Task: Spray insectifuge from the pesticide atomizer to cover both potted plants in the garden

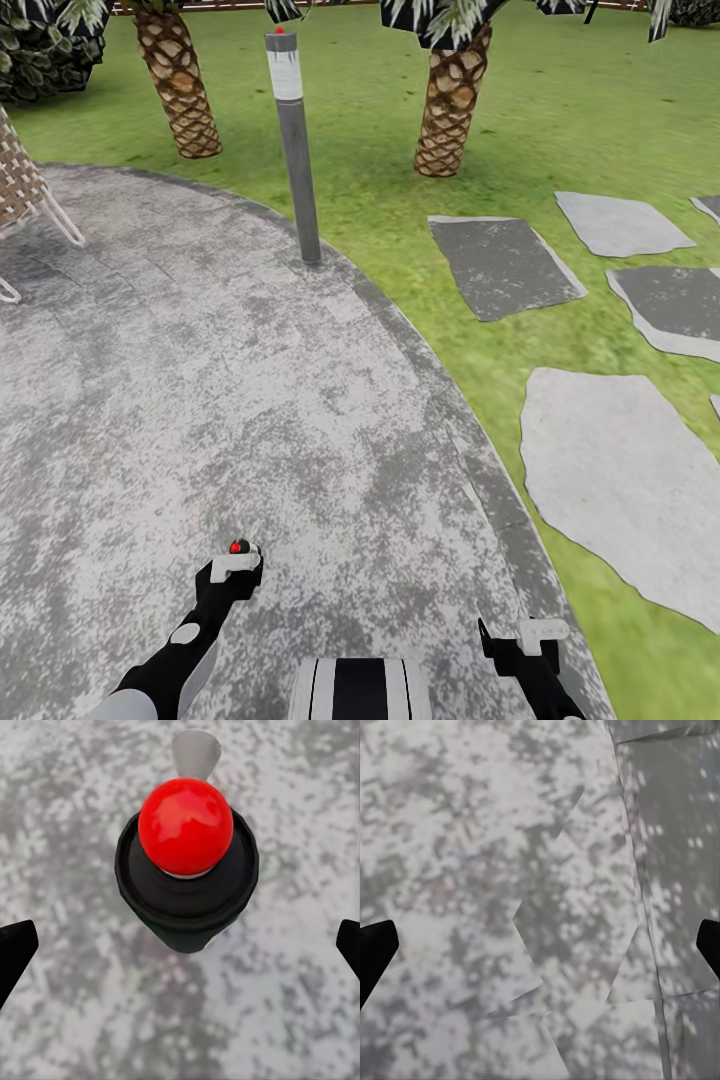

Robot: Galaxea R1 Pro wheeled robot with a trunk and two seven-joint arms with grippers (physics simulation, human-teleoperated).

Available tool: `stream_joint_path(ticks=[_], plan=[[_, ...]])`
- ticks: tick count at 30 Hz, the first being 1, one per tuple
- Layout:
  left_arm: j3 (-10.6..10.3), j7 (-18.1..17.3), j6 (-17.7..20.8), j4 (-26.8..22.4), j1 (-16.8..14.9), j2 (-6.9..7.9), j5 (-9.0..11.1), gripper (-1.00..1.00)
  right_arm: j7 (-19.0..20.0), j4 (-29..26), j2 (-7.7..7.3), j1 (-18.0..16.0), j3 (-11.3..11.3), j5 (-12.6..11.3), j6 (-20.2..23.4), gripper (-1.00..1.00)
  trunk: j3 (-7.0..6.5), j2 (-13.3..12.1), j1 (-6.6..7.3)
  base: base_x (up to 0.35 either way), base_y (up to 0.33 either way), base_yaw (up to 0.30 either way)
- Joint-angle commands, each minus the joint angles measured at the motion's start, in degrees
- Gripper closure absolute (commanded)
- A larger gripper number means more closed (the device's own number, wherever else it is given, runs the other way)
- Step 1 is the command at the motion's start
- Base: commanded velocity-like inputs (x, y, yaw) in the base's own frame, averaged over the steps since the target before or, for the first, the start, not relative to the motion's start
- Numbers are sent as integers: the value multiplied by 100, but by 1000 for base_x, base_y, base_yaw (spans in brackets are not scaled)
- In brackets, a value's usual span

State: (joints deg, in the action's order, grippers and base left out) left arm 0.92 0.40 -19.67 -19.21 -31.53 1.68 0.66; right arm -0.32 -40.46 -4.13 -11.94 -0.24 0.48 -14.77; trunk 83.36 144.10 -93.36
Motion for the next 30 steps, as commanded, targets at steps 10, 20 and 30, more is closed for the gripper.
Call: stream_joint_path(ticks=[10,20,30], plan=[[4,4,-19,5,-2,-1,5,-100,-3,3,0,-2,-2,5,-17,-100,3,1,1,37,0,0],[4,4,-19,5,-1,-1,5,-100,-3,3,0,-2,-2,5,-17,-100,3,1,1,5,0,0],[4,4,-19,5,1,-1,13,-100,-3,19,0,-2,-2,5,-17,-100,3,1,1,37,0,0]])
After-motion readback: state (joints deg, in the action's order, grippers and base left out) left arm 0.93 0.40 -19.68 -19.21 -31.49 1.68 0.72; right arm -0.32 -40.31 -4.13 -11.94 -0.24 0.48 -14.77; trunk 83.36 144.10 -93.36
